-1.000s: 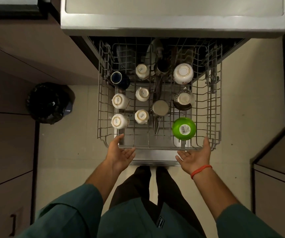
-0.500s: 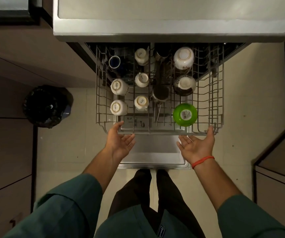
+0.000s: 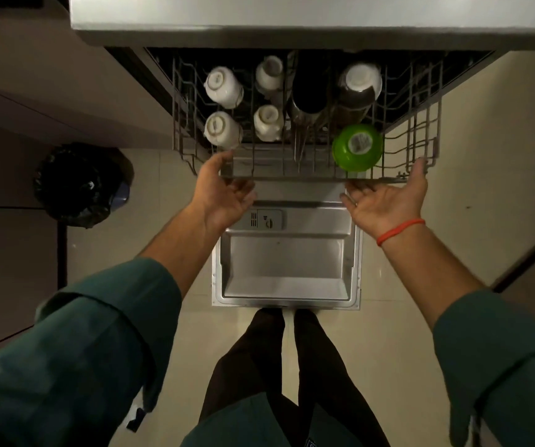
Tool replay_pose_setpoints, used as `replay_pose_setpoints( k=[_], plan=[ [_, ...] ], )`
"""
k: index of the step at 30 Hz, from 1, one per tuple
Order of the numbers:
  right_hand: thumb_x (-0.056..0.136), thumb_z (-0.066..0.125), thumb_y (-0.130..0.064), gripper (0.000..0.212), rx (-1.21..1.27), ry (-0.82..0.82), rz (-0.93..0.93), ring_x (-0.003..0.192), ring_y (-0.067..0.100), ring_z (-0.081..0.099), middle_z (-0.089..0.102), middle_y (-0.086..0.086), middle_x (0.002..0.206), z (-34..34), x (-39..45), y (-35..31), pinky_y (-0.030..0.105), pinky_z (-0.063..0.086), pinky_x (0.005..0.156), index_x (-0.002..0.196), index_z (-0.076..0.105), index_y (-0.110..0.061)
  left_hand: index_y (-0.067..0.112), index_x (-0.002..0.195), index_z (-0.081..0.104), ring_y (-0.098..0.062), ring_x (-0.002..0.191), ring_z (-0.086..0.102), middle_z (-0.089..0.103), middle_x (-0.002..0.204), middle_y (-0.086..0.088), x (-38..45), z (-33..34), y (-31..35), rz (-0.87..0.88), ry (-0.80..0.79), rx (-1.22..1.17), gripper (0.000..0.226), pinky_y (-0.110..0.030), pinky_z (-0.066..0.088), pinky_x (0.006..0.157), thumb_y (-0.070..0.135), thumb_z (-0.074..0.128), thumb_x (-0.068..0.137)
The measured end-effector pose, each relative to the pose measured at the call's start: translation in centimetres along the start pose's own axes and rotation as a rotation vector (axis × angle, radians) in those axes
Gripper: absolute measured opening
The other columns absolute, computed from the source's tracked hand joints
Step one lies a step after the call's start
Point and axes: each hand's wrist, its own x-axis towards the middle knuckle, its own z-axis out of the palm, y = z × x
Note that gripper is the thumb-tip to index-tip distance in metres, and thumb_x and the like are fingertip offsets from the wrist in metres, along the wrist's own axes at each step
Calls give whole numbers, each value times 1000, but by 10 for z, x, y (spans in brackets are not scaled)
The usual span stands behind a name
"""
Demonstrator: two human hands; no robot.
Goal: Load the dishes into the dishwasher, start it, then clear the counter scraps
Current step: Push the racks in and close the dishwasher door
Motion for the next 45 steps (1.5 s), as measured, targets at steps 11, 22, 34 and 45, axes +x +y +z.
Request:
replay_pose_setpoints(
  k=[11, 22, 34, 45],
  plan=[
    [92, 35, -72, 93, -81, -58, -50, 143, 32, 36, 41, 18, 153, 15, 33, -15, 47, 16, 123, 155, 26, -4, 16, 81, 62, -27, 106, 57, 62, 92, -8, 32, 12, 26, 116, 4, 97, 20, -38, 48, 92, 18, 48, 96],
    [92, 24, -74, 90, -83, -157, -125, 144, 34, 35, 43, 19, 151, 64, 74, -45, 45, 20, 122, 153, 33, -7, 8, 98, 62, -24, 99, 64, 65, 102, -9, 60, 54, 73, 200, -17, 157, 14, -34, 57, 88, 5, 50, 91],
    [95, 26, -71, 85, -101, -135, -302, 126, 39, 55, 61, 23, 130, 96, 110, -59, 47, 35, 113, 148, 45, -8, 8, 107, 62, -24, 125, 63, 65, 120, -9, 81, 72, 101, 285, -65, 357, 23, -40, 49, 108, 2, 41, 99],
    [102, 15, -54, 71, -234, -166, -325, 130, 37, 53, 52, 22, 143, 13, 130, -17, 50, 37, 113, 150, 40, -8, 18, 85, 55, -19, 86, 62, 60, 91, -3, 109, -12, 34, 300, -236, 325, 13, -32, 50, 81, 19, 48, 96]
  ],
)
